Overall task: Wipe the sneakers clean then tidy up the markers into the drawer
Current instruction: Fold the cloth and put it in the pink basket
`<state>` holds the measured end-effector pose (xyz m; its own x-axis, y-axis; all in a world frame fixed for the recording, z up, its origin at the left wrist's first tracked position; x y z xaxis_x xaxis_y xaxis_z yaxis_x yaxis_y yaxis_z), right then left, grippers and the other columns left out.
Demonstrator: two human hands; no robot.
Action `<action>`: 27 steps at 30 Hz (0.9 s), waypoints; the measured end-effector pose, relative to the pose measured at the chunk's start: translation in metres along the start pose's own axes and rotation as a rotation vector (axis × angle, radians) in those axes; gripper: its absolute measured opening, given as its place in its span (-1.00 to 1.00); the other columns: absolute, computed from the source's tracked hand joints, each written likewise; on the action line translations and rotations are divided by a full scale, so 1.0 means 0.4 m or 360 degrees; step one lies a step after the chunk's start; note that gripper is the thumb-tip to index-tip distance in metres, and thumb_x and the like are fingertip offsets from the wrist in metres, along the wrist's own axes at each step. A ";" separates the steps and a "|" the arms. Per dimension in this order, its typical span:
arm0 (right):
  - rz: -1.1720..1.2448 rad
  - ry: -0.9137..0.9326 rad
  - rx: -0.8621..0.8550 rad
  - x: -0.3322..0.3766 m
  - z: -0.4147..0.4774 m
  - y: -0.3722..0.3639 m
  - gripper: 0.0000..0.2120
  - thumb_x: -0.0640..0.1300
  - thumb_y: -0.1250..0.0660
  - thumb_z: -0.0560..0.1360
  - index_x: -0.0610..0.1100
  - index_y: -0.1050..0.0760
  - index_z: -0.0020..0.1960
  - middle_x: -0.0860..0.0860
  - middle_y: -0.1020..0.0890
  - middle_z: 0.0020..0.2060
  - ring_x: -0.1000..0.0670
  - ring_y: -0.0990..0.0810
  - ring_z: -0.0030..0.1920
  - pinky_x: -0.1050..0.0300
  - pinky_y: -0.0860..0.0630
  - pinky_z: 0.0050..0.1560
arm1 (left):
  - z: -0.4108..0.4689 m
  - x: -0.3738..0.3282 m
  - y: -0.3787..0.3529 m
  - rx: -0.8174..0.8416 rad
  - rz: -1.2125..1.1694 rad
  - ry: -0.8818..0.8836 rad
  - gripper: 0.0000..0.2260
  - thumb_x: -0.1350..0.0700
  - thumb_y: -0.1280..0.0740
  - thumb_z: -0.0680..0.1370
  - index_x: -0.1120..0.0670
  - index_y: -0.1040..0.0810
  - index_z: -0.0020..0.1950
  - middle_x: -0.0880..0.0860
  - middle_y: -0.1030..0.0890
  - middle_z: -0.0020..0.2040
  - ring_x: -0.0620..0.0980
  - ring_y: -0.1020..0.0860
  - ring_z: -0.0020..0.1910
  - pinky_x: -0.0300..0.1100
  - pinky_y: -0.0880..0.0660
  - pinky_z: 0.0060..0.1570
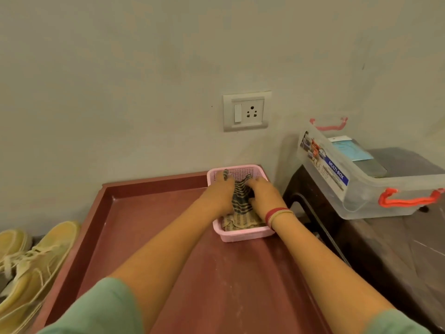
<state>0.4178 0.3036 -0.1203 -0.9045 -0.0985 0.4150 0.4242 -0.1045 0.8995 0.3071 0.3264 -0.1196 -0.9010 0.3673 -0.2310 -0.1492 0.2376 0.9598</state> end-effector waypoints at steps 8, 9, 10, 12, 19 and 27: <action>-0.0632 0.0110 0.0102 0.029 -0.024 -0.020 -0.69 -0.22 -0.17 0.50 -0.10 -0.45 0.22 -0.07 -0.52 0.20 -0.12 -0.47 0.21 -0.05 -0.18 0.41 | -0.021 0.037 -0.047 -0.0048 0.0688 0.0154 -0.63 -0.03 -0.24 0.55 0.03 -0.41 0.33 0.06 -0.34 0.38 0.18 -0.07 0.47 0.50 0.17 0.26; -0.0648 0.0064 0.0247 0.030 -0.026 -0.034 -0.71 -0.20 -0.16 0.51 -0.09 -0.46 0.20 -0.06 -0.55 0.17 -0.11 -0.49 0.20 -0.06 -0.15 0.42 | -0.018 0.043 -0.061 0.0035 0.0706 0.0165 -0.65 -0.04 -0.20 0.56 0.01 -0.43 0.33 0.05 -0.34 0.40 0.20 0.03 0.50 0.54 0.27 0.19; -0.0679 0.0002 0.0413 0.027 -0.029 -0.050 -0.71 -0.18 -0.14 0.53 -0.08 -0.47 0.20 -0.06 -0.57 0.16 -0.10 -0.50 0.20 -0.08 -0.09 0.43 | -0.016 0.046 -0.073 0.0112 0.0720 0.0175 -0.63 -0.05 -0.17 0.57 0.00 -0.42 0.35 0.04 -0.31 0.44 0.22 0.12 0.51 0.55 0.33 0.14; -0.0774 -0.0091 0.0664 0.025 -0.033 -0.074 -0.70 -0.15 -0.10 0.56 -0.08 -0.47 0.23 -0.06 -0.58 0.17 -0.10 -0.49 0.23 -0.13 0.02 0.45 | -0.011 0.045 -0.087 0.0228 0.0760 0.0209 -0.58 -0.05 -0.14 0.59 -0.01 -0.32 0.44 0.04 -0.24 0.49 0.25 0.25 0.50 0.56 0.36 0.11; -0.0701 -0.0078 0.0599 0.089 -0.059 -0.002 -0.70 -0.08 -0.13 0.54 -0.05 -0.45 0.24 -0.03 -0.55 0.21 -0.10 -0.45 0.27 -0.19 0.06 0.45 | -0.117 0.017 -0.005 -0.0016 0.0226 0.0074 -0.57 0.00 -0.15 0.58 0.05 -0.26 0.44 0.02 -0.17 0.51 0.13 0.13 0.53 0.48 0.26 0.28; 0.0354 0.0160 -0.0211 0.239 -0.330 0.124 -0.70 -0.07 -0.22 0.48 -0.02 -0.52 0.19 0.00 -0.58 0.15 -0.07 -0.51 0.19 -0.20 -0.25 0.35 | -0.525 0.054 0.069 -0.0951 -0.0560 0.0072 -0.64 0.01 -0.29 0.50 -0.01 -0.47 0.30 -0.08 -0.48 0.32 -0.02 -0.19 0.48 0.12 0.01 0.45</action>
<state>0.3585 0.1584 -0.0540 -0.7823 -0.2303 0.5788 0.6200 -0.1972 0.7594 0.1979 0.1520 -0.0647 -0.7720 0.3187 -0.5499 -0.6226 -0.2051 0.7552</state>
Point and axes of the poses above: each hand's wrist, its own z-axis towards the middle knuckle, its own y-axis out of the back of the hand, x = y × z, the point moved 5 cm from there along z, towards the middle knuckle
